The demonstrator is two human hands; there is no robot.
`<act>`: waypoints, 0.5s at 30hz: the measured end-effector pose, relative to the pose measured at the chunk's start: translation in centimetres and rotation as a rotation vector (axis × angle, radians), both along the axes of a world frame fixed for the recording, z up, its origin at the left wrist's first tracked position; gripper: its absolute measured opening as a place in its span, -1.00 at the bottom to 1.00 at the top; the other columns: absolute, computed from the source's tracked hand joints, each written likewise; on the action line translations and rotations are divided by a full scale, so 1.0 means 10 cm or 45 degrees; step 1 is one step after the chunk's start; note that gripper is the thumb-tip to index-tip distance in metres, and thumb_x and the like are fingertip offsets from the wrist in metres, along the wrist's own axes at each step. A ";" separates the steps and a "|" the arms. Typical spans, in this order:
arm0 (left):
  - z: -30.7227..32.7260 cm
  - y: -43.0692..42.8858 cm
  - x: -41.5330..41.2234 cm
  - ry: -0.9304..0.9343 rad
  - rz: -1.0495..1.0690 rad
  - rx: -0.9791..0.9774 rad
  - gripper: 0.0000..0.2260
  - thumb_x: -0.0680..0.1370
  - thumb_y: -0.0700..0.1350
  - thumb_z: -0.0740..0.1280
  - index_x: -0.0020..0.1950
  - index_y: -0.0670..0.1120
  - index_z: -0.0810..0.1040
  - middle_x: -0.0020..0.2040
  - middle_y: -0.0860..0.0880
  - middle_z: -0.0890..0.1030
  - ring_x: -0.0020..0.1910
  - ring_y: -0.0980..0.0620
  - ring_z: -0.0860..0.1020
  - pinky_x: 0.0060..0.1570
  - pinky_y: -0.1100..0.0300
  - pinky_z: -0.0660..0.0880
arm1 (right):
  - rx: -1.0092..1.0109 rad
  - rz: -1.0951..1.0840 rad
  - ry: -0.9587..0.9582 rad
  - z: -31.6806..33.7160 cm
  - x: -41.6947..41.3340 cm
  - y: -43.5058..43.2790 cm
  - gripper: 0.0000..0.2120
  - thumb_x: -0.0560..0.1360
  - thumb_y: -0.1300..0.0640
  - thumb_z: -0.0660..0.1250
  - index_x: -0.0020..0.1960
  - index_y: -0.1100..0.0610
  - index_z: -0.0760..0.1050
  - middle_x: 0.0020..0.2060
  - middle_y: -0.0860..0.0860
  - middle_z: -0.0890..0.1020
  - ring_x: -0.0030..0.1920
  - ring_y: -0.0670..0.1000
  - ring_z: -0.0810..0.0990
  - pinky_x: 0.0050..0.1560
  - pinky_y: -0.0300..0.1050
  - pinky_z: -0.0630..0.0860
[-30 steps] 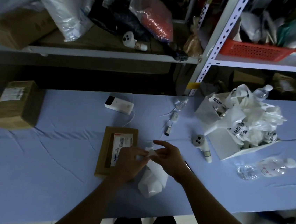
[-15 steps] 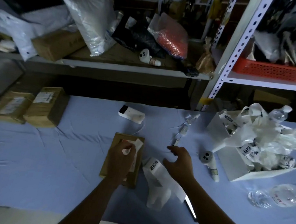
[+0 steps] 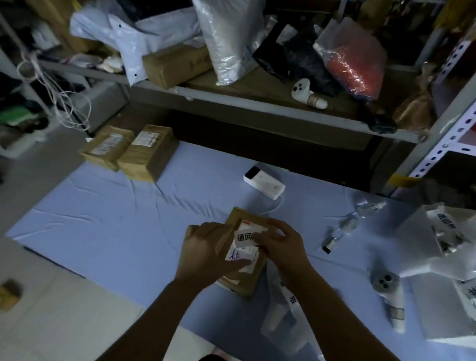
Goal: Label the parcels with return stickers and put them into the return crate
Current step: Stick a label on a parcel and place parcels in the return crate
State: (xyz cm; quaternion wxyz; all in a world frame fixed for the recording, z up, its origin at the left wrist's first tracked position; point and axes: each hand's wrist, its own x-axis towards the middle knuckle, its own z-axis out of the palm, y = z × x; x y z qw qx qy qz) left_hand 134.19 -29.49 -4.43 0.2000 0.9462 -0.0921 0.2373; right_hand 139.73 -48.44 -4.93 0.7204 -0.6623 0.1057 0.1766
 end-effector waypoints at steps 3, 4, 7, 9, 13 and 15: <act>0.11 -0.01 -0.12 0.644 0.144 -0.648 -0.52 0.27 0.21 0.63 0.07 -0.01 0.69 -0.11 0.06 0.73 -0.15 0.12 0.69 -0.19 0.22 0.60 | 0.105 0.008 0.013 -0.07 -0.02 0.02 -0.57 0.41 0.32 0.56 0.23 0.13 0.58 0.03 0.19 0.71 -0.04 0.14 0.75 -0.02 0.07 0.70; 0.13 -0.02 -0.13 0.825 0.232 -0.961 -0.64 0.33 0.13 0.63 0.03 -0.02 0.72 -0.14 0.04 0.74 -0.14 0.08 0.70 -0.17 0.23 0.60 | 0.125 0.027 0.003 -0.08 -0.04 0.04 -0.57 0.40 0.33 0.56 0.22 0.12 0.58 0.04 0.19 0.71 -0.02 0.15 0.74 -0.04 0.05 0.69; 0.09 0.03 -0.14 0.935 0.463 -1.421 -0.89 0.51 -0.08 0.52 -0.10 -0.12 0.75 -0.21 -0.13 0.73 -0.19 -0.05 0.68 -0.17 0.14 0.57 | 0.145 0.069 0.011 -0.16 -0.12 0.13 -0.59 0.40 0.36 0.55 0.20 0.13 0.58 0.01 0.19 0.72 -0.04 0.12 0.75 -0.13 -0.06 0.67; 0.06 0.08 -0.16 0.917 0.524 -1.422 -0.94 0.52 -0.19 0.49 -0.11 -0.17 0.74 -0.27 -0.11 0.71 -0.30 0.07 0.63 -0.26 0.25 0.51 | 0.124 0.102 0.055 -0.21 -0.20 0.19 -0.58 0.41 0.36 0.55 0.22 0.15 0.57 0.01 0.18 0.72 -0.02 0.13 0.74 -0.08 -0.05 0.68; -0.12 0.20 -0.19 0.949 0.552 -1.258 -0.95 0.52 -0.17 0.50 -0.10 -0.14 0.73 -0.26 -0.02 0.72 -0.35 0.17 0.60 -0.38 0.36 0.45 | -0.072 0.157 0.076 -0.38 -0.36 0.29 -0.61 0.44 0.30 0.55 0.21 0.14 0.54 0.00 0.13 0.72 -0.09 0.04 0.74 -0.17 -0.10 0.67; -0.23 0.25 -0.16 0.959 0.536 -1.121 -0.95 0.52 -0.16 0.49 -0.13 -0.12 0.72 -0.28 0.00 0.70 -0.41 0.24 0.56 -0.43 0.38 0.42 | -0.245 0.119 0.033 -0.48 -0.44 0.37 -0.66 0.41 0.23 0.58 0.12 0.06 0.57 -0.06 0.03 0.73 -0.13 0.01 0.75 -0.18 -0.07 0.69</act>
